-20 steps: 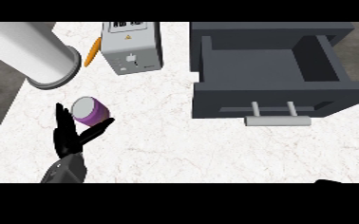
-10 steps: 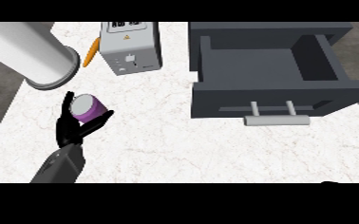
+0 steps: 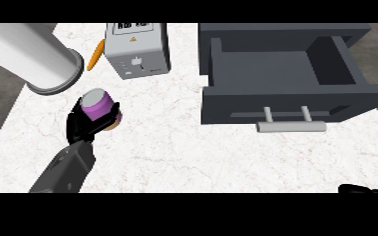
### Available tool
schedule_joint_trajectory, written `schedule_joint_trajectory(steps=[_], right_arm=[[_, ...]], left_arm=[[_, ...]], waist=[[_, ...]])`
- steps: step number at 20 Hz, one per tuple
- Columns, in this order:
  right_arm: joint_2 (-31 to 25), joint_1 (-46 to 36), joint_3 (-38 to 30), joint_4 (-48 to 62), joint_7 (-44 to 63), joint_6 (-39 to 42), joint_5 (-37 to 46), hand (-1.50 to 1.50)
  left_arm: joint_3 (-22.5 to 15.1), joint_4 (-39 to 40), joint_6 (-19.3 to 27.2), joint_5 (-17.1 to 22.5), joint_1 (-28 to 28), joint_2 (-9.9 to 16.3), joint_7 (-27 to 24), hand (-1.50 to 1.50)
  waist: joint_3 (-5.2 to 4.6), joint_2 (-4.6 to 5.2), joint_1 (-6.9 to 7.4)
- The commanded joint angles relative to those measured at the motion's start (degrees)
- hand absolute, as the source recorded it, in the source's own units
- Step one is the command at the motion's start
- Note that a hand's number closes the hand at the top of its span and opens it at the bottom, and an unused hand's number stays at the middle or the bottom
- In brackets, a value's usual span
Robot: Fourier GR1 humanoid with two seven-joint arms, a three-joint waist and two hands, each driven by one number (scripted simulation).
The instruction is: Pick up the can, place it into the drawer and close the drawer
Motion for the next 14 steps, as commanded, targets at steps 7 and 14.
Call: schedule_joint_trajectory(steps=[7, 14], right_arm=[[1.56, 1.71, 0.49, -0.81, -2.06, 0.05, 1.23, -1.5], [1.73, 1.26, 1.58, -1.05, -0.7, -0.78, 3.75, -1.5]], left_arm=[[-6.72, 1.01, -6.01, -5.1, -4.73, -5.56, -0.33, 1.5], [-9.53, -2.93, -5.58, -6.38, -10.05, -8.98, 4.82, 1.5]], waist=[[0.02, -0.04, -0.45], [0.06, -0.18, 0.27]])
